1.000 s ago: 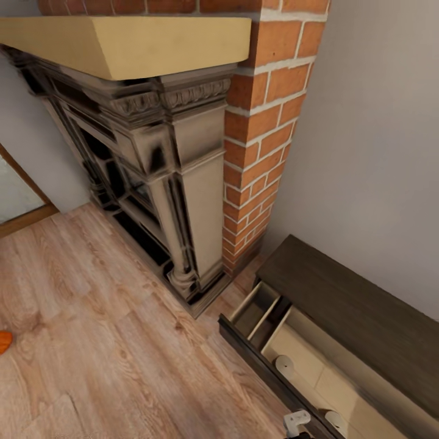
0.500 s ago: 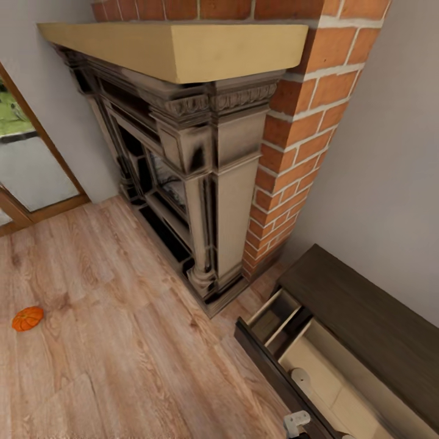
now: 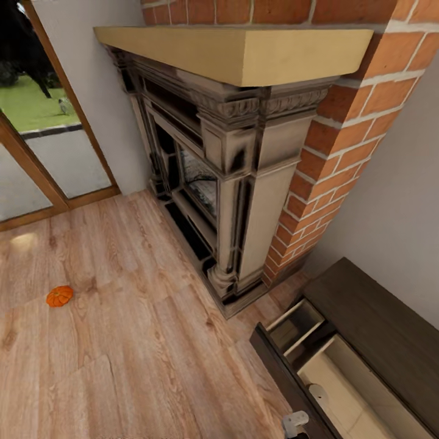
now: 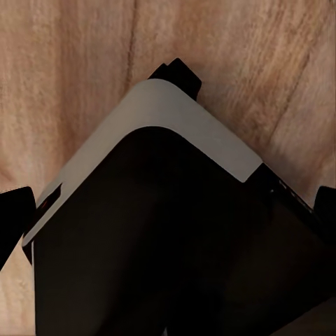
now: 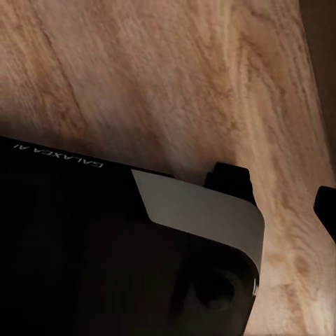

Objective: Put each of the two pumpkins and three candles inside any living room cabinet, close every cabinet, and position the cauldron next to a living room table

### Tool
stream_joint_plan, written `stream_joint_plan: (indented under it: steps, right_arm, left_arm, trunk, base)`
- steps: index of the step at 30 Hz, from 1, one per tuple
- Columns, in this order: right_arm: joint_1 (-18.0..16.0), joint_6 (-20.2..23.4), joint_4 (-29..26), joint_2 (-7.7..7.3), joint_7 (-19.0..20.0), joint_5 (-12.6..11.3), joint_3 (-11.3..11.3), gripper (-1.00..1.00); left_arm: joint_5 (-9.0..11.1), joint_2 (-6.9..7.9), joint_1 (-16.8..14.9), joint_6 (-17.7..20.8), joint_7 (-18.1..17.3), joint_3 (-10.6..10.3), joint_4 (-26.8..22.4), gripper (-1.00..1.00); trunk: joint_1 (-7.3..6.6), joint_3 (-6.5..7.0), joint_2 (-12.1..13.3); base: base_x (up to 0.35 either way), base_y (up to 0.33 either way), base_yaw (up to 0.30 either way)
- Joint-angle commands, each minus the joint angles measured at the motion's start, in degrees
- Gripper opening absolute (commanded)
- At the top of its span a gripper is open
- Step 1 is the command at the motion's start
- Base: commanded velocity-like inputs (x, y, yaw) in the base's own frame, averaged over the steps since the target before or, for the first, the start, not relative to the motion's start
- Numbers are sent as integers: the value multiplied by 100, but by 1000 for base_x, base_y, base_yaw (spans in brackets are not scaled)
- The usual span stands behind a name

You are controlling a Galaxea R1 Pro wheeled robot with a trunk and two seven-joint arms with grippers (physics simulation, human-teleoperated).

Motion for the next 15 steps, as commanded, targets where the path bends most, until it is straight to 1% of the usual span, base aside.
stream_joint_plan:
  steps: [1, 5, 9, 15]
  right_arm:
    - [-4, -14, 9, 0, 8, 49, -49, 100]
    - [-4, -9, 9, 10, 6, 53, -49, 100]
    - [-4, 1, 9, 34, 8, 52, -49, 100]
    - [-3, -1, 12, 37, 2, 48, -49, 100]
  left_arm:
    - [50, 7, -1, 13, 45, -35, -18, 100]
    - [50, 0, -1, 10, 43, -35, -18, 100]
    - [56, -74, -1, 7, 37, -35, -14, 100]
    - [51, -87, -1, 13, 36, -35, -19, 100]
  trunk:
    - [0, -2, -3]
    - [0, 7, -3]
    - [0, 15, -3]
    - [0, 27, -3]
  base:
    - [0, 0, 290]
    - [0, 0, 290]
    - [0, 0, 291]
    - [0, 0, 291]
